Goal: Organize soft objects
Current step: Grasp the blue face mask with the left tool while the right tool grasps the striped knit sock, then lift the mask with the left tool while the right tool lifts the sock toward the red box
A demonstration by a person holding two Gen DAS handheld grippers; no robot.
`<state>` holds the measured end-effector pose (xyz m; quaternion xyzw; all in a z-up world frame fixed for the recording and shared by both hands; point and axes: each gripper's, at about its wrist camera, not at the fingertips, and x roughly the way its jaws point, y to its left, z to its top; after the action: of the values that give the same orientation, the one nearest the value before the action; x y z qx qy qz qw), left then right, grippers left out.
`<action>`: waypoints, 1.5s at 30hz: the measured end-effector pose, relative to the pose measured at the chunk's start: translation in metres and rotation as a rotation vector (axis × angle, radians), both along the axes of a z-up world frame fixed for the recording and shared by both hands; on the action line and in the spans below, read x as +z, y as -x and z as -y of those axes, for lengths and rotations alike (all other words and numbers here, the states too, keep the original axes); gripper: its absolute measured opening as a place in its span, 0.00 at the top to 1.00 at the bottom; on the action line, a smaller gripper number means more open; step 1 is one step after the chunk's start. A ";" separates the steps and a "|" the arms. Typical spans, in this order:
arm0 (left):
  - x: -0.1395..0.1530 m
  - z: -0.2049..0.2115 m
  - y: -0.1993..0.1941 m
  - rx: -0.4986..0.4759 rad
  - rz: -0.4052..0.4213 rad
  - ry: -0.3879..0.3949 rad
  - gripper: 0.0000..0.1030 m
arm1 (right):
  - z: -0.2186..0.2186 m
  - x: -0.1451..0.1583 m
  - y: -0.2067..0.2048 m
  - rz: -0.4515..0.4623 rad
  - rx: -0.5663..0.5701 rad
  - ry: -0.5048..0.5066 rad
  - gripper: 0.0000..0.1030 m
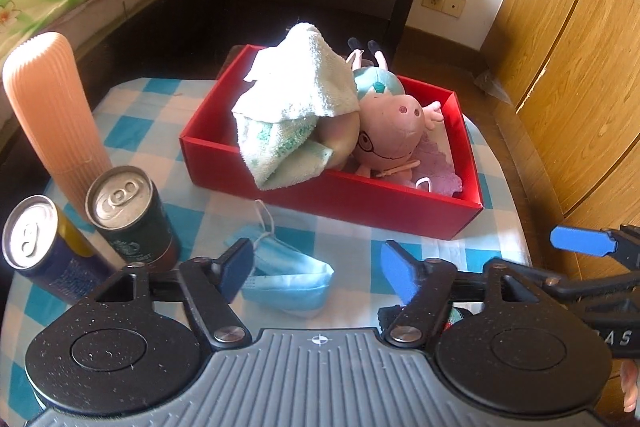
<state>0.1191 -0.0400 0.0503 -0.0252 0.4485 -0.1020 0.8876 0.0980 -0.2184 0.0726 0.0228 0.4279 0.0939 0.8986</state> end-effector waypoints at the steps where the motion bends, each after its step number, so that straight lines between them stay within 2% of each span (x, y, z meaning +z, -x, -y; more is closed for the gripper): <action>1: -0.002 0.002 -0.002 -0.007 -0.010 -0.009 0.29 | -0.001 -0.002 -0.001 -0.007 0.008 0.004 0.31; 6: -0.009 0.002 -0.012 -0.034 -0.048 0.000 0.22 | -0.005 -0.013 -0.006 -0.047 0.049 0.037 0.31; 12: -0.042 0.008 -0.027 -0.038 -0.145 -0.062 0.21 | -0.009 -0.029 -0.010 -0.101 0.076 0.059 0.31; 15: -0.055 0.009 -0.033 -0.027 -0.168 -0.088 0.21 | -0.013 -0.034 -0.009 -0.113 0.101 0.068 0.31; 22: -0.077 0.003 -0.050 0.055 -0.211 -0.084 0.20 | -0.017 -0.045 -0.009 -0.153 0.116 0.064 0.30; 25: -0.085 0.003 -0.049 0.050 -0.220 -0.077 0.30 | -0.019 -0.050 -0.012 -0.164 0.126 0.070 0.30; 27: -0.083 0.003 -0.046 0.038 -0.210 -0.092 0.50 | -0.020 -0.054 -0.014 -0.175 0.133 0.069 0.30; 30: -0.080 -0.003 -0.042 0.030 -0.216 -0.057 0.61 | -0.025 -0.058 -0.016 -0.177 0.155 0.097 0.30; 33: -0.076 -0.005 -0.037 0.014 -0.207 -0.050 0.67 | -0.031 -0.067 -0.017 -0.203 0.166 0.117 0.30; 36: -0.063 -0.003 -0.031 -0.010 -0.181 -0.029 0.68 | -0.039 -0.080 -0.018 -0.240 0.195 0.138 0.31; 37: -0.059 -0.003 -0.029 -0.013 -0.171 -0.022 0.68 | -0.043 -0.085 -0.018 -0.251 0.203 0.153 0.33; 39: -0.051 -0.004 -0.027 -0.021 -0.153 -0.007 0.68 | -0.048 -0.096 -0.018 -0.273 0.219 0.175 0.46; 40: -0.047 0.000 -0.026 -0.022 -0.140 -0.008 0.68 | -0.048 -0.096 -0.018 -0.264 0.215 0.154 0.46; 41: -0.043 0.001 -0.023 -0.027 -0.127 -0.012 0.67 | -0.047 -0.095 -0.019 -0.268 0.214 0.139 0.56; 45: -0.030 0.007 -0.019 -0.039 -0.087 -0.030 0.65 | -0.046 -0.090 -0.016 -0.268 0.216 0.072 0.80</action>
<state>0.1381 -0.0473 0.0204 -0.0076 0.4887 -0.1113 0.8653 0.1145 -0.1726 -0.0171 -0.0430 0.5471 0.1704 0.8184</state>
